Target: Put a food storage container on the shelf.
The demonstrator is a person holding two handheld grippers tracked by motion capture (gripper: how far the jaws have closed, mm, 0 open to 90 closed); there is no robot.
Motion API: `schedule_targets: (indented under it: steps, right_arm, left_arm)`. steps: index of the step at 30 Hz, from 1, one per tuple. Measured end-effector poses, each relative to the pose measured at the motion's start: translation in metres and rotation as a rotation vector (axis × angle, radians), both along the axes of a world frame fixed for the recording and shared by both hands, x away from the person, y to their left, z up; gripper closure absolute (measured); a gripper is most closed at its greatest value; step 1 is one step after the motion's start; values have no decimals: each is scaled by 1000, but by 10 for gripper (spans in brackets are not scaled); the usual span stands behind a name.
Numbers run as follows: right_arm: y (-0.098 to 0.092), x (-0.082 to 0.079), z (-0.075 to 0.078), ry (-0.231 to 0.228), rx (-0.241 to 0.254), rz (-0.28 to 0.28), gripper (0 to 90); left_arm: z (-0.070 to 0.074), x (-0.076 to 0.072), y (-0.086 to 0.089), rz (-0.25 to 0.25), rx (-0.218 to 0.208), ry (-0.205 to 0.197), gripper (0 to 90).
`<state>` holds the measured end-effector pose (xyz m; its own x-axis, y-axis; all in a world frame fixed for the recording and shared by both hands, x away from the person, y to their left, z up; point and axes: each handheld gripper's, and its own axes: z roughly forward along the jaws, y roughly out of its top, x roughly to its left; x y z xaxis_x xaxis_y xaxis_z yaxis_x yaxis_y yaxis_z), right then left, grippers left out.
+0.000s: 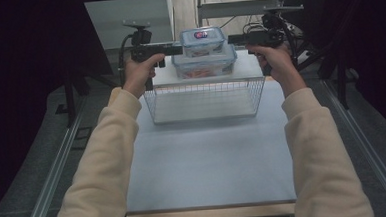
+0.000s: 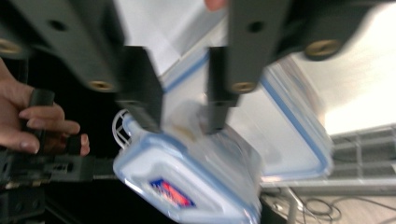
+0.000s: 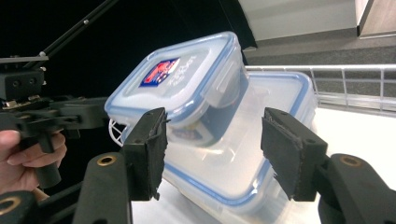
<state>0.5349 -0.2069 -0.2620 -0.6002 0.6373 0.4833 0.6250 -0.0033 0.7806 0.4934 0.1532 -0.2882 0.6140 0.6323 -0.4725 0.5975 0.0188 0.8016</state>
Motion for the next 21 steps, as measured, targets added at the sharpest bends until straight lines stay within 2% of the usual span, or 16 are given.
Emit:
schedule_targets:
  steps: [2, 4, 8, 10, 21]
  right_arm:
    - [-1, -3, 0, 0, -1, 1, 402]
    - [-1, -5, -1, 0, -7, 2, 400]
    - [-3, -7, -1, 2, -9, 2, 399]
    - [-4, -6, -1, 1, -9, 3, 399]
    - [-5, -7, -4, 4, -12, 13, 399]
  left_arm:
    - [-2, 0, -6, -28, 21, 7, 842]
    - [-4, 0, -14, -58, 44, 7, 883]
    - [-6, 3, -29, -68, 72, 4, 895]
    - [-6, 6, -32, -61, 67, 6, 896]
    - [-5, 12, -31, -56, 64, 14, 896]
